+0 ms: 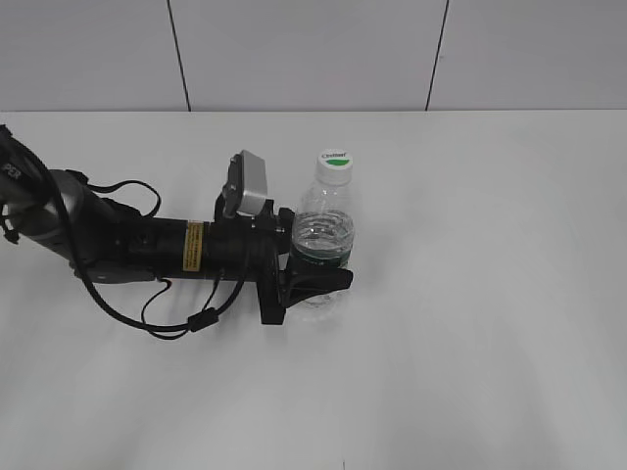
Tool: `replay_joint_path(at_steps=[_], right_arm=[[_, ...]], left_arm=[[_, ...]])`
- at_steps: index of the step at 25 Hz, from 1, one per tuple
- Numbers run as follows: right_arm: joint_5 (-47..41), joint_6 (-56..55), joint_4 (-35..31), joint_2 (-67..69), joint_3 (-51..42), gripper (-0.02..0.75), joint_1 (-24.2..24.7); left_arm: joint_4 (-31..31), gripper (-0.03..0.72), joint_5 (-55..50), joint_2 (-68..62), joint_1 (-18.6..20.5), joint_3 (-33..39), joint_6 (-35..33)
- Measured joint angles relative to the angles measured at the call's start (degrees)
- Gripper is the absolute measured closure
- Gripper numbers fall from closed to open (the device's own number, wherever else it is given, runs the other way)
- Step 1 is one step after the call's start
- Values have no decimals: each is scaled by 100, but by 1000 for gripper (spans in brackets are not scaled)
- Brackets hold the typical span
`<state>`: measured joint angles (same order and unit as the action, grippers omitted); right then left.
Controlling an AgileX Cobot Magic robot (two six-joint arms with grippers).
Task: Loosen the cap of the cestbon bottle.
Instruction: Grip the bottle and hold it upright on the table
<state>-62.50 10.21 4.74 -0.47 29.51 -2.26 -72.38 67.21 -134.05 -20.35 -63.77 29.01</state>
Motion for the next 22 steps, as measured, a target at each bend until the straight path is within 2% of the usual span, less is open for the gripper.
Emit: replay_joint_path(at_steps=[4, 10, 22], right_arm=[[0, 0, 0, 0, 0, 204, 0], [0, 0, 117, 0, 0, 204, 0], [21, 0, 353, 0, 0, 204, 0]], left_arm=[[78, 279, 0, -5, 0, 18, -82], [507, 279, 24, -127, -141, 29, -320], [674, 279, 256, -301, -196, 35, -514]])
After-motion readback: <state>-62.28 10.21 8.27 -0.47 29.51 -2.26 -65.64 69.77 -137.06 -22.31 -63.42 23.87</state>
